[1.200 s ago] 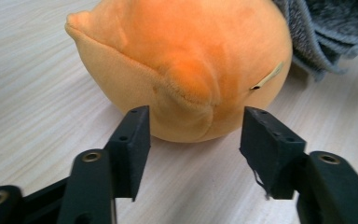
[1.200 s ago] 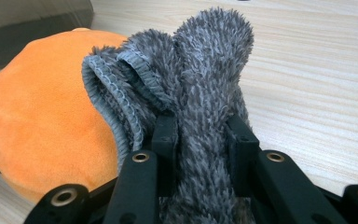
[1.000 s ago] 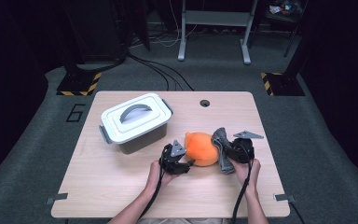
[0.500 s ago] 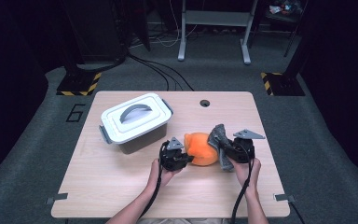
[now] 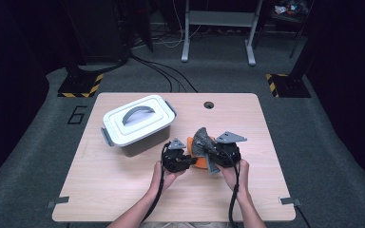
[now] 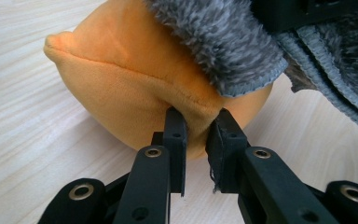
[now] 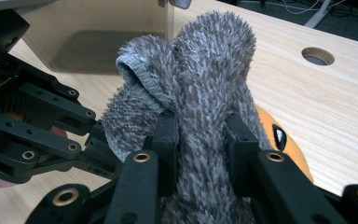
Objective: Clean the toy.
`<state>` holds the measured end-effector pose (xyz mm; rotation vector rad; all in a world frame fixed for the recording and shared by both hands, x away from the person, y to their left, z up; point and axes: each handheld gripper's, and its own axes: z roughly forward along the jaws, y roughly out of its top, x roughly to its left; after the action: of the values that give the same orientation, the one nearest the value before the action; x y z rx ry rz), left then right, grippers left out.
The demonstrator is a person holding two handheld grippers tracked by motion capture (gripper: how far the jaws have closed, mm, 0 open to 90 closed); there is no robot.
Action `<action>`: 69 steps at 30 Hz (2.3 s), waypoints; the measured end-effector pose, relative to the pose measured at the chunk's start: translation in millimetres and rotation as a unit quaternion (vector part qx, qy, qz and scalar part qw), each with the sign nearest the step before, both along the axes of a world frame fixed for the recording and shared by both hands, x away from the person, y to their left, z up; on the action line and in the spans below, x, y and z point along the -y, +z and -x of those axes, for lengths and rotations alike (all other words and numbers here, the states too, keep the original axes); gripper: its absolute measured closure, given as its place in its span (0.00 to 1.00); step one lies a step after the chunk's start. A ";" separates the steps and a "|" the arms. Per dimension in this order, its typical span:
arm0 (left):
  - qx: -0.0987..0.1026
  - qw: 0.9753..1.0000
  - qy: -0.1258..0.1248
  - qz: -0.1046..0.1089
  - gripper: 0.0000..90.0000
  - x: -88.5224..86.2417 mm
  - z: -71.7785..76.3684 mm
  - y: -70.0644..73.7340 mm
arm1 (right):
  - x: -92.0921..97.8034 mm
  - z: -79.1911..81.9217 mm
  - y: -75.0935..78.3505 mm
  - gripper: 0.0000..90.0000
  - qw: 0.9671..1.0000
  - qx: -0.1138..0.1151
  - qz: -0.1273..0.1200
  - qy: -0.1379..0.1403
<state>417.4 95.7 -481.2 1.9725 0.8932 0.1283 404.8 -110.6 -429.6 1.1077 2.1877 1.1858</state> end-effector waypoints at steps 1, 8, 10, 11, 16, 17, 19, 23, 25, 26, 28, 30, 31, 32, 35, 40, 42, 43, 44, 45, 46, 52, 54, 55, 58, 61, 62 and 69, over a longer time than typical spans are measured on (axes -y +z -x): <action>0.002 1.000 -0.001 -0.001 0.87 -0.4 -0.4 -0.2 | -0.3 -0.6 -0.3 0.78 1.000 0.002 0.005 -0.002; 0.001 1.000 0.008 0.004 0.87 -1.3 -1.3 -2.7 | 6.9 -3.2 -3.9 0.78 1.000 0.003 0.006 -0.013; 0.000 1.000 0.009 0.005 0.87 -1.2 -1.1 -2.8 | 11.0 -3.2 -4.4 0.78 1.000 0.001 0.002 -0.020; -0.001 1.000 0.011 0.006 0.87 -1.4 -1.1 -2.9 | 13.8 -3.3 -4.9 0.78 1.000 0.003 0.002 -0.024; -0.005 1.000 0.012 0.007 0.87 -2.6 -1.8 -3.3 | 27.9 -3.1 -10.3 0.78 0.999 -0.001 -0.005 -0.043; -0.004 1.000 0.012 0.008 0.87 -2.4 -1.7 -3.4 | 31.5 -3.2 -11.9 0.78 0.999 -0.001 -0.007 -0.047; -0.003 1.000 0.012 0.009 0.87 -2.2 -1.6 -3.4 | 38.6 -3.7 -15.1 0.78 0.998 -0.007 -0.010 -0.057; -0.007 1.000 0.016 0.011 0.87 -2.6 -1.8 -3.5 | 55.6 -8.2 -23.6 0.78 0.996 -0.020 -0.015 -0.080; -0.007 1.000 0.016 0.015 0.87 -2.5 -2.0 -3.8 | 64.2 -12.6 -30.9 0.78 0.995 -0.033 -0.016 -0.094; -0.006 1.000 0.016 0.014 0.87 -2.4 -2.0 -3.7 | 68.6 -15.2 -35.1 0.78 0.994 -0.041 -0.021 -0.100; -0.003 1.000 0.013 0.010 0.87 -2.6 -2.5 -3.3 | 74.7 -19.7 -43.2 0.78 0.992 -0.055 -0.026 -0.111; -0.005 1.000 0.014 0.012 0.87 -2.4 -2.3 -3.3 | 79.0 -23.6 -49.8 0.78 0.990 -0.067 -0.025 -0.119; -0.004 1.000 0.012 0.010 0.86 -2.7 -2.5 -3.2 | 80.3 -24.3 -51.4 0.78 0.990 -0.072 -0.030 -0.120; -0.005 1.000 0.013 0.011 0.86 -2.6 -2.2 -3.1 | 81.6 -24.5 -51.6 0.78 0.990 -0.070 -0.033 -0.118; -0.006 1.000 0.013 0.014 0.87 -3.0 -2.2 -3.0 | 78.7 -18.4 -42.1 0.78 0.991 -0.055 -0.034 -0.116; -0.007 1.000 0.013 0.014 0.86 -3.0 -2.1 -2.9 | 60.6 -3.4 -14.0 0.78 0.996 -0.012 -0.036 -0.080; -0.006 1.000 0.011 0.012 0.86 -3.8 -3.0 -2.8 | 50.2 1.1 -5.4 0.78 0.997 0.001 -0.035 -0.068; -0.005 1.000 0.012 0.013 0.86 -3.9 -3.1 -3.0 | 44.5 3.7 -0.9 0.78 0.997 0.004 -0.033 -0.063; -0.005 1.000 0.012 0.013 0.86 -4.0 -3.2 -3.0 | 39.6 4.9 2.6 0.78 0.998 0.010 -0.034 -0.051; -0.005 1.000 0.012 0.012 0.86 -4.1 -3.2 -2.9 | 34.5 6.6 5.8 0.78 0.998 0.013 -0.033 -0.042; -0.005 1.000 0.011 0.012 0.86 -3.9 -3.2 -2.7 | 29.5 8.0 8.4 0.78 0.999 0.016 -0.031 -0.035; -0.006 1.000 0.013 0.014 0.86 -2.9 -2.3 -3.0 | 1.3 11.7 13.6 0.78 0.999 0.024 -0.020 0.012; -0.005 1.000 0.014 0.010 0.86 -3.7 -2.8 -3.2 | -7.5 8.7 9.5 0.78 1.000 0.014 -0.006 0.025; -0.006 1.000 0.015 0.010 0.86 -4.0 -3.1 -3.5 | -11.5 7.1 6.5 0.78 1.000 0.009 0.005 0.022; -0.005 1.000 0.013 0.009 0.86 -4.8 -3.9 -4.1 | -10.7 2.5 2.2 0.79 1.000 0.009 0.015 0.014; -0.001 1.000 0.011 0.006 0.86 -3.9 -3.4 -4.2 | -5.2 1.1 -0.1 0.79 1.000 0.010 0.020 0.002; -0.002 1.000 0.008 0.005 0.86 -3.6 -3.2 -4.3 | -2.0 0.9 -1.0 0.79 1.000 0.007 0.021 -0.003; -0.002 1.000 0.008 0.007 0.86 -2.1 -2.3 -4.6 | 30.9 -7.3 -11.8 0.80 0.999 -0.005 0.013 -0.051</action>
<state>419.6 97.8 -485.7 1.9536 0.9116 0.1268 412.2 -141.5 -441.4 1.2003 2.1208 1.1067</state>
